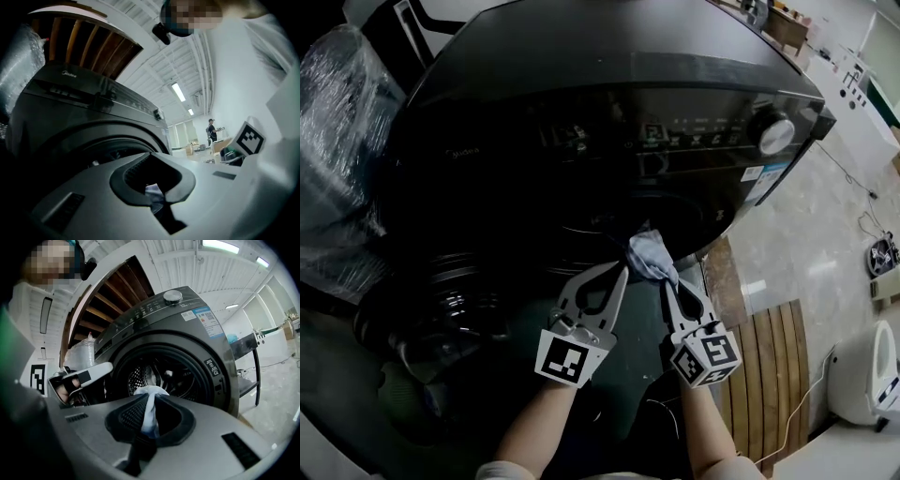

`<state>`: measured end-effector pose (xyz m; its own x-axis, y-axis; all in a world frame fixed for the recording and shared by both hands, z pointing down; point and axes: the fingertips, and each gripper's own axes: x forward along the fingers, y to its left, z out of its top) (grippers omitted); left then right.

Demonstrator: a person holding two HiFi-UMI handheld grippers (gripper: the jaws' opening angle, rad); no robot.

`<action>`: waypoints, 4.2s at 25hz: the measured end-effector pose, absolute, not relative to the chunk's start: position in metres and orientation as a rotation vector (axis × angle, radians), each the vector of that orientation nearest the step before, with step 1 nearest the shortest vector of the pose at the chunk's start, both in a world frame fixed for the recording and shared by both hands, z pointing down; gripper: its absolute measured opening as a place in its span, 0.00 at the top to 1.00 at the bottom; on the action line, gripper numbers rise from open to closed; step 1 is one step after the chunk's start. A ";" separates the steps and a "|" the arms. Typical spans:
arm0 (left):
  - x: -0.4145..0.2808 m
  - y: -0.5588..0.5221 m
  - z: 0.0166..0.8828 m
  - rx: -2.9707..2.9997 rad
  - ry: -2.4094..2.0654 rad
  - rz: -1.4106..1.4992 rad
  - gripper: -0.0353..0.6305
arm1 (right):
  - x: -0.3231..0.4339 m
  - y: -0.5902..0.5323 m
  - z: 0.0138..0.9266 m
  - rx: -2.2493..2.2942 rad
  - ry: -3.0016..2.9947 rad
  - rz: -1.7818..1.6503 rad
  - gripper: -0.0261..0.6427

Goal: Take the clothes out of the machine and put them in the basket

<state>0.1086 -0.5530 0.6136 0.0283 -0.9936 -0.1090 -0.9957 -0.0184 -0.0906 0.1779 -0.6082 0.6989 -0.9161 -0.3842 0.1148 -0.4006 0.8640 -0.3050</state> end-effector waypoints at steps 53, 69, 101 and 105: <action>0.009 -0.502 0.200 -2.247 2.296 -0.088 0.92 | 0.171 -0.546 0.172 0.567 -2.994 0.611 0.91; -0.004 -0.477 0.150 -2.025 2.504 -0.056 0.92 | 0.129 -0.553 0.125 0.281 -3.102 0.576 0.91; 0.012 -0.202 0.105 -0.725 3.064 0.002 0.92 | 0.054 -0.382 0.087 -0.964 -2.909 0.477 0.91; 0.009 -0.145 0.103 -0.611 3.077 0.015 0.92 | 0.039 -0.331 0.088 -1.044 -2.864 0.455 0.91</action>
<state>0.0087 -0.1449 0.1026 -0.9241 -0.3821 -0.0067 -0.3822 0.9241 0.0084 0.0388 -0.3309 0.0883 -0.7687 0.6381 -0.0444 0.6204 0.7270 -0.2942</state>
